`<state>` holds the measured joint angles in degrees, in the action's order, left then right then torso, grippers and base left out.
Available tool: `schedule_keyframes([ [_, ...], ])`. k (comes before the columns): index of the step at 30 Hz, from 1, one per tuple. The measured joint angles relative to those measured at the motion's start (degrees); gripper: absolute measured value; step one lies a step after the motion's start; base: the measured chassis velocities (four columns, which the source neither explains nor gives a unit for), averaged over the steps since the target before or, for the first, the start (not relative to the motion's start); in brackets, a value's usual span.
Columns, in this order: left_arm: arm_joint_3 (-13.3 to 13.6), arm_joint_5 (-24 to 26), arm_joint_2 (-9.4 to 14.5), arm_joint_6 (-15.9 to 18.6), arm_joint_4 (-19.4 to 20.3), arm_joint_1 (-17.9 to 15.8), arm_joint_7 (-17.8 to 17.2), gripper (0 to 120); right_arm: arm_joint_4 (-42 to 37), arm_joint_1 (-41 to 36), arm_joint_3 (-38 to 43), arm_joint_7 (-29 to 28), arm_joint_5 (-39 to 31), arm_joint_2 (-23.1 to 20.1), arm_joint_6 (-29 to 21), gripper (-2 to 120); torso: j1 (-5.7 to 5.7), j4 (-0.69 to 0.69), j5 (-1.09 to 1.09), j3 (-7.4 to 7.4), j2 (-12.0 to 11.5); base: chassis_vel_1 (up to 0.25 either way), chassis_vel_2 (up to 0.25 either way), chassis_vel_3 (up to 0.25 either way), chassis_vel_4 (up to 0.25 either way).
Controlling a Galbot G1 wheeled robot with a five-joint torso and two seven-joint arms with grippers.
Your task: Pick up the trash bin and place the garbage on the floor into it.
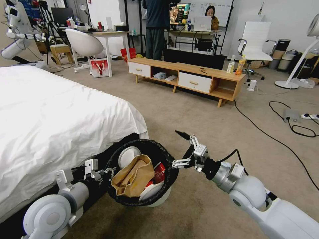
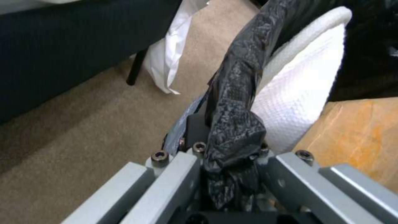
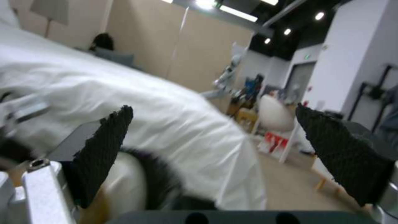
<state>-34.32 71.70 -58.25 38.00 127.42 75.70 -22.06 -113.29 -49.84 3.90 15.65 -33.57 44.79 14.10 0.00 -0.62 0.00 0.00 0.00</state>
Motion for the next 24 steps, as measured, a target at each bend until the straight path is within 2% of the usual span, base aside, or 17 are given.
schedule_keyframes([
  [3,-0.6,-0.9,-0.1,0.0,1.2,0.5,-0.2,2,-1.7,-0.3,3.1,-3.4,0.2,0.4,-1.2,100,0.0,-0.02,0.0,0.0,0.0,0.0,0.0,0.0,0.0],
  [5,-1.5,-2.6,-0.5,-0.1,2.3,1.3,-0.1,2,-3.1,-0.2,5.4,-10.6,1.0,1.1,-4.5,100,0.0,-0.02,-0.01,0.0,0.0,0.0,0.0,0.0,0.0],
  [6,-2.1,-4.2,-0.9,-0.4,3.1,1.9,0.1,2,-4.0,0.0,7.1,-17.4,1.3,1.9,-8.4,100,0.0,0.01,0.01,0.0,0.0,0.0,0.0,0.0,0.0],
  [7,-2.1,-4.2,-0.9,-0.4,3.1,1.9,0.1,2,-4.0,0.0,7.1,-17.4,1.3,1.9,-8.4,100,0.0,0.01,0.01,0.0,0.0,0.0,0.0,0.0,0.0],
  [8,-2.6,-6.0,-1.4,-0.7,3.9,2.5,0.9,2,-5.2,-0.1,9.2,-24.8,0.9,2.6,-13.9,100,0.0,0.02,0.0,0.0,0.0,0.0,0.0,0.0,0.0],
  [9,-2.6,-6.0,-1.4,-0.7,3.9,2.5,0.9,2,-5.2,-0.1,9.2,-24.8,0.9,2.6,-13.9,100,0.0,0.02,0.0,0.0,0.0,0.0,0.0,0.0,0.0],
  [10,-2.9,-7.2,-1.7,-0.8,4.6,2.9,1.6,2,-6.3,-0.2,10.7,-31.5,-0.4,3.1,-18.5,100,0.0,0.0,0.0,0.0,0.0,0.0,0.0,0.0,0.0],
  [11,-2.9,-7.2,-1.7,-0.8,4.6,2.9,1.6,2,-6.3,-0.2,10.7,-31.5,-0.4,3.1,-18.5,100,0.0,0.0,0.0,0.0,0.0,0.0,0.0,0.0,0.0],
  [12,-3.2,-7.8,-2.0,-0.9,5.6,3.3,2.0,2,-7.5,-0.5,12.5,-39.5,-2.7,3.6,-24.7,100,0.0,-0.02,0.0,0.0,0.0,0.0,0.0,0.0,0.0],
  [13,-3.4,-8.1,-2.2,-0.9,6.3,3.4,2.2,2,-8.1,-0.8,13.6,-44.0,-5.0,3.8,-28.6,100,0.0,-0.02,0.0,0.0,0.0,0.0,0.0,0.0,0.0],
  [17,-3.5,-8.2,-2.3,-0.9,6.8,3.5,2.2,2,-8.2,-1.1,14.4,-47.6,-6.8,3.9,-31.4,100,0.0,-0.02,0.0,0.0,0.0,0.0,0.0,0.0,0.0],
  [19,-4.2,-8.3,-2.3,-0.9,8.3,3.9,2.3,2,-7.9,-2.3,15.8,-52.7,-9.1,4.2,-36.0,100,0.0,-0.02,0.01,0.0,0.0,0.0,0.0,0.0,0.0],
  [24,-4.5,-8.3,-2.3,-0.9,9.0,4.3,2.5,2,-7.2,-3.6,16.5,-55.7,-10.5,4.9,-38.8,100,0.0,-0.01,0.0,0.0,0.0,0.0,0.0,0.0,0.0],
])
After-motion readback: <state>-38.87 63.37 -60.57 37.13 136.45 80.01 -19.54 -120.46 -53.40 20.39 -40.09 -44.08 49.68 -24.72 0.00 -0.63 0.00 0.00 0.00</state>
